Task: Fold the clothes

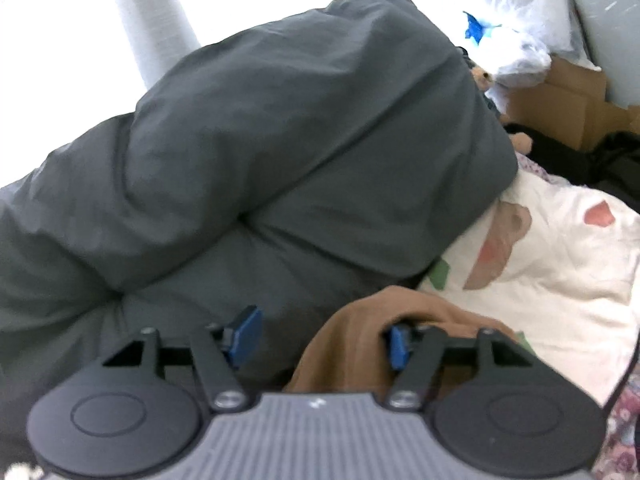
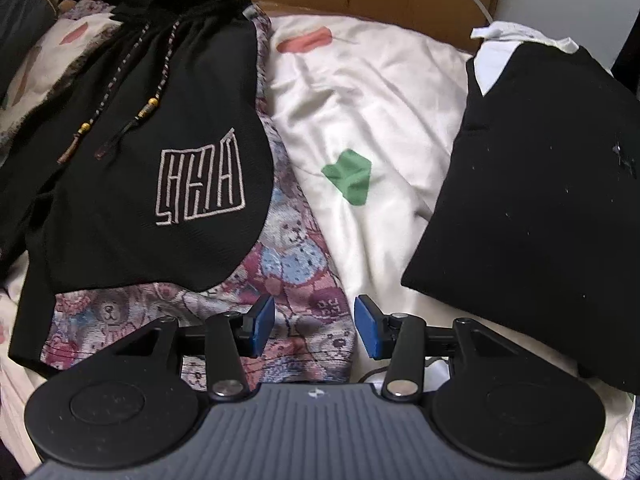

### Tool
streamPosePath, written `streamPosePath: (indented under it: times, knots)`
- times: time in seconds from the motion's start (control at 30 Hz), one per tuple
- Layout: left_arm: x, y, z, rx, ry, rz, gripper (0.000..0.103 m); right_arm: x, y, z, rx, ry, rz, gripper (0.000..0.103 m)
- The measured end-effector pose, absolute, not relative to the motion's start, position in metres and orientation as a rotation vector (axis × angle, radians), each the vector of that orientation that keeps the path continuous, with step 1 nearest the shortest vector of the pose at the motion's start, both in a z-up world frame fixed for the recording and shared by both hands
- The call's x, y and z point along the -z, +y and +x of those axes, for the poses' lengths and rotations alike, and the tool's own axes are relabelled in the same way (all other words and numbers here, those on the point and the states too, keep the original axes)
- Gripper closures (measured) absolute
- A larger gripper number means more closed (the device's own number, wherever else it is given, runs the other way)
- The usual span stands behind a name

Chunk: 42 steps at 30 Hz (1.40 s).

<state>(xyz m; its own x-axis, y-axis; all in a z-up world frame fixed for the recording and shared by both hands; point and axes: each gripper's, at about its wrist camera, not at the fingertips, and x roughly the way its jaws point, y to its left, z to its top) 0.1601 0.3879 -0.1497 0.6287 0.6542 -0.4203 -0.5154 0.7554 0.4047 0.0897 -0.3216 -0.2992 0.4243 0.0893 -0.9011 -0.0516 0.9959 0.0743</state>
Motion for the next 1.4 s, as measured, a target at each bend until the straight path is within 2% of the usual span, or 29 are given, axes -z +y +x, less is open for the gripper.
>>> streamPosePath:
  times: [0.17, 0.27, 0.43, 0.73, 0.93, 1.0, 1.27, 1.33, 1.4]
  knots:
    - [0.14, 0.387, 0.145, -0.717, 0.592, 0.278, 0.027, 0.289, -0.305, 0.096, -0.168, 1.101, 0.031, 0.054]
    - [0.134, 0.403, 0.128, -0.721, 0.642, 0.265, 0.019, 0.287, -0.295, 0.099, -0.202, 1.105, 0.027, 0.054]
    - [0.141, 0.416, 0.092, -0.701, 0.76, 0.208, 0.019, 0.283, -0.281, 0.099, -0.239, 1.107, 0.039, 0.054]
    - [0.156, 0.365, 0.015, -0.598, 0.796, 0.073, 0.019, 0.246, -0.24, 0.106, -0.401, 1.034, 0.066, 0.054]
    - [0.171, 0.324, 0.031, -0.404, 0.779, 0.071, 0.019, 0.232, -0.177, 0.116, -0.565, 1.04, -0.022, 0.054]
    - [0.178, 0.323, 0.042, -0.349, 0.781, 0.037, 0.024, 0.227, -0.148, 0.12, -0.632, 1.047, -0.071, 0.054]
    - [0.237, 0.317, 0.09, -0.176, 0.859, -0.038, 0.027, 0.226, -0.043, 0.111, -0.875, 1.059, -0.21, 0.054]
    - [0.248, 0.316, 0.099, -0.15, 0.859, -0.053, 0.027, 0.232, -0.022, 0.107, -0.921, 1.066, -0.223, 0.054]
    - [0.26, 0.316, 0.109, -0.122, 0.866, -0.064, 0.019, 0.243, -0.001, 0.104, -0.999, 1.065, -0.206, 0.054]
